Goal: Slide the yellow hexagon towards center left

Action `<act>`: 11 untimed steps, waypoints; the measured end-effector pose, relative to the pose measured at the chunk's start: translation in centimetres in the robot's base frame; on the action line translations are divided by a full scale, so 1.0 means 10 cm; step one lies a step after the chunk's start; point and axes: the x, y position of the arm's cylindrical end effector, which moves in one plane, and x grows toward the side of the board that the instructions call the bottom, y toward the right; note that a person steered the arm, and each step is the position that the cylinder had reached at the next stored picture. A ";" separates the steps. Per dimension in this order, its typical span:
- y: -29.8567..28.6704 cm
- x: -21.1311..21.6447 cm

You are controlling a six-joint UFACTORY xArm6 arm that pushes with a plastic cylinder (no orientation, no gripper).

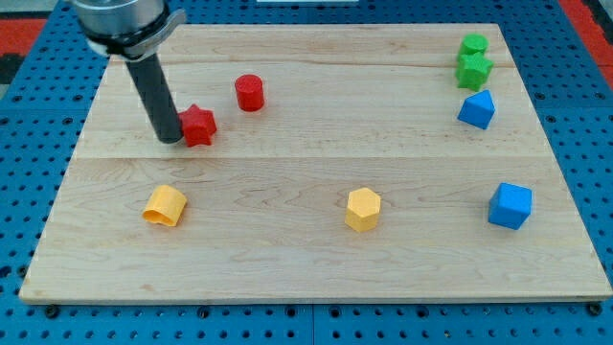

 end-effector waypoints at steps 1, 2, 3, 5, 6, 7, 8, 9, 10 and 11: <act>0.27 0.12; 0.60 0.12; 0.70 0.10; 2.62 0.73; 2.68 1.35; 1.71 1.33; 1.74 1.09; 1.74 0.97; 0.83 0.89; 0.69 0.89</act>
